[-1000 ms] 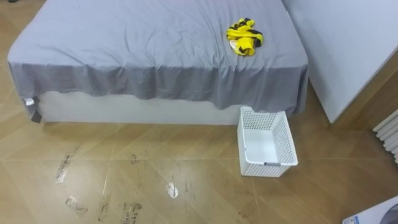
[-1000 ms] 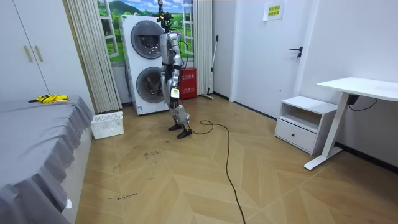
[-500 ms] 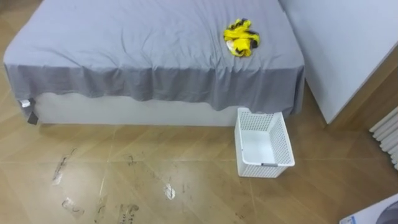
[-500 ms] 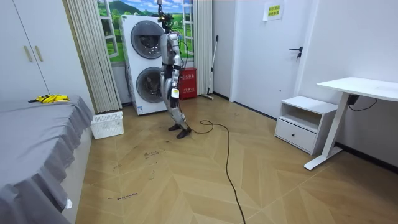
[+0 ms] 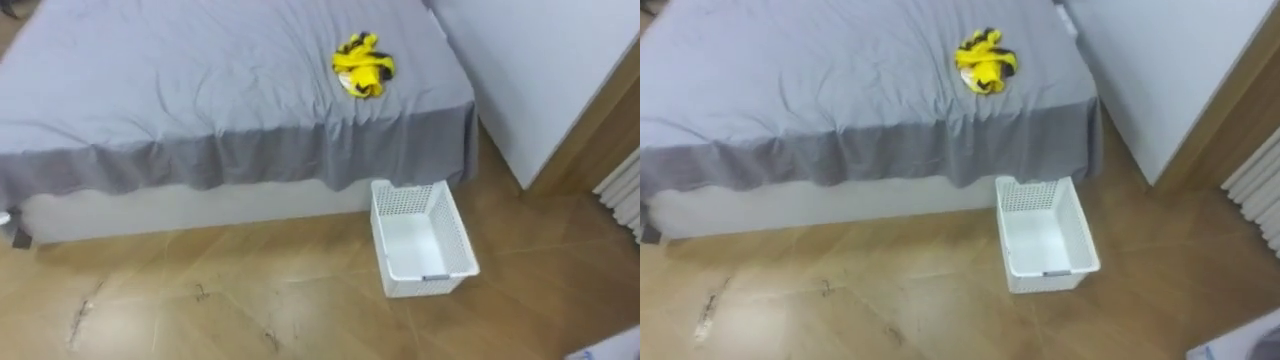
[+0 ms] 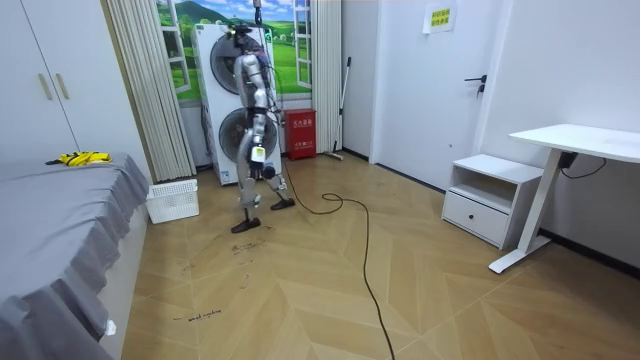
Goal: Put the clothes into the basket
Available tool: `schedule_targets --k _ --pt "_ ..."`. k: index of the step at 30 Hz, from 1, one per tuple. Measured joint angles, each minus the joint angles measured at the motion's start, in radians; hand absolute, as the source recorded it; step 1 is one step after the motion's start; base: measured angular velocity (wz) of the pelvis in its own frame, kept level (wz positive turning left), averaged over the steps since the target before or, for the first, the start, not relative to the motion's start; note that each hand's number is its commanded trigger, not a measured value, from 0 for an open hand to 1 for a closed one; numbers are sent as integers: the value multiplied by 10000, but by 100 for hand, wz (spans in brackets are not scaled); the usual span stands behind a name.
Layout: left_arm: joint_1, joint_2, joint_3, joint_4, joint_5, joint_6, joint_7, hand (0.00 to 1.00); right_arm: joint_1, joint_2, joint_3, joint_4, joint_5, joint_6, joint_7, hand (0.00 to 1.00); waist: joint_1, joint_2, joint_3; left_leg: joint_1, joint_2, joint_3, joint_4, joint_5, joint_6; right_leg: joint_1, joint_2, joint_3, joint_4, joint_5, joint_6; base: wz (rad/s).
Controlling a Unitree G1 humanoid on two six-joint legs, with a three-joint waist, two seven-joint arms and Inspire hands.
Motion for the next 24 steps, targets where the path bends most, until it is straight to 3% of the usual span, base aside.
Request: schedule_targets --k 1,2,3,4,5,6,7,8,9,10,11,12,13,14,15,16,17,18,19,20,21,22,23,24 --pt "0 29 -13 18 -2 -11 -30 0 6 51 17 -73 -11 -95 -7 0 32 -56 84 -250 112 145 1296 -523 52 306 -127 144 197 31 20 -31" --pt "18 31 -7 61 -7 -20 -56 0 -28 61 40 -139 -10 -128 -7 0 111 -114 146 -420 78 237 1659 -774 52 373 -190 230 492 20 39 -19" --pt "17 -11 -122 83 -21 -48 -136 0 115 -37 36 -330 47 -119 -17 0 85 31 -71 -246 107 198 1259 -1109 -25 120 -183 120 1621 -55 172 0" --pt "-77 52 -314 90 17 -83 -141 0 63 -27 25 -434 35 -107 -77 0 -10 31 -70 224 -122 184 1221 -1612 177 -565 -377 -247 3646 20 475 9" --pt "-112 86 -388 94 89 -83 -125 0 34 0 25 -489 40 -110 -111 0 2 -3 -48 474 -230 230 1153 -1695 252 -935 -495 -383 4672 377 691 9" --pt "-199 110 -533 108 340 -85 -98 0 31 24 13 -641 56 -126 -149 0 117 -62 -5 1074 -396 242 838 -1866 339 -1625 -682 -498 6340 1784 769 -6" --pt "-285 93 -615 118 582 -89 -91 0 26 19 -5 -887 74 -218 -244 0 283 49 -23 1756 -466 194 250 -1892 365 -2186 -719 -593 7436 2774 655 -12" --pt "-355 87 -643 124 719 -102 -89 0 -41 -9 -16 -1051 75 -244 -261 0 319 120 -2 2043 -460 146 1 -1901 356 -2549 -688 -732 7869 2613 520 0" --pt "-513 89 -723 163 948 -144 -89 0 -230 -36 -15 -1321 87 -370 -245 0 280 253 115 2567 -406 -71 -439 -1903 346 -3344 -514 -1163 8407 2026 194 21" --pt "-650 118 -859 151 1083 -167 -91 0 -319 -31 7 -1725 82 -418 -243 0 242 346 145 2951 -304 -268 -796 -1916 317 -4137 -251 -1521 8357 1436 -84 29" --pt "-712 118 -919 113 1185 -177 -93 0 -379 -21 8 -1902 85 -426 -242 0 233 356 160 3121 -256 -369 -943 -1937 284 -4572 -115 -1684 8162 1207 -157 41" --pt "-869 103 -1043 90 1351 -179 -110 0 -463 14 1 -2223 72 -460 -229 0 140 422 197 3389 -144 -622 -1118 -2022 228 -5273 152 -2052 7158 890 -215 46" --pt "-999 85 -1341 92 1372 -181 -113 0 -487 51 -4 -2471 86 -480 -224 0 92 481 200 3723 -4 -850 -1309 -2135 155 -5704 510 -2154 5585 877 -240 50" --pt "-1016 59 -1519 89 1376 -177 -119 0 -518 69 5 -2541 75 -483 -236 0 70 524 200 3926 66 -925 -1446 -2186 106 -5796 679 -2217 4639 963 -254 46" --pt "-1003 -12 -1844 93 1379 -171 -146 0 -524 79 7 -2686 97 -506 -240 0 5 609 177 4405 141 -1168 -1816 -2251 12 -5771 903 -2263 2591 1457 -296 53" --pt "-1009 -102 -2074 106 1381 -159 -164 0 -515 80 15 -2837 137 -671 -240 0 -68 710 169 4890 205 -1414 -2135 -2349 -64 -5760 999 -2329 1045 2472 -387 52" --pt "-986 -150 -2157 81 1388 -156 -172 0 -514 80 13 -2863 137 -766 -269 0 -32 774 146 5126 254 -1489 -2278 -2380 -113 -5761 1066 -2364 535 2879 -429 40" --pt "-905 -189 -2206 -17 1394 -160 -181 0 -512 102 5 -3121 64 -836 -387 0 33 853 44 5446 341 -1547 -2454 -2502 -246 -5722 1137 -2509 17 3777 -796 8" --pt "-877 -179 -2171 -35 1432 -163 -182 0 -538 120 -7 -3598 44 -915 -474 0 82 909 -52 5503 505 -1555 -2327 -2738 -500 -5648 1355 -2503 124 4323 -1178 -3" --pt "-867 -168 -2120 2 1531 -163 -182 0 -579 130 -5 -3812 51 -975 -489 0 166 1024 -32 5584 641 -1562 -2240 -2824 -654 -5583 1454 -2563 275 4355 -1231 -23" --pt "-766 -133 -2070 69 1608 -163 -182 0 -577 135 3 -4290 93 -1070 -556 0 254 1295 -31 5747 953 -1540 -1992 -2936 -878 -5465 1665 -2842 743 4211 -1400 -15" --pt "-637 -26 -2017 53 1606 -165 -180 0 -581 161 34 -4734 85 -1111 -596 0 208 1408 -36 5793 1147 -1440 -1452 -2928 -1068 -5335 1787 -3047 1226 3627 -1449 -9" --pt "-599 20 -1916 30 1593 -174 -175 0 -580 175 45 -4933 80 -1117 -597 0 200 1396 -29 5774 1215 -1399 -1079 -2848 -1208 -5255 1797 -3203 1471 3355 -1514 0" --pt "-471 99 -1725 -25 1591 -195 -164 0 -549 179 101 -5393 72 -1110 -601 0 203 1316 -20 5616 1374 -1299 26 -2586 -1620 -4918 1806 -3488 1660 2906 -1617 -6"
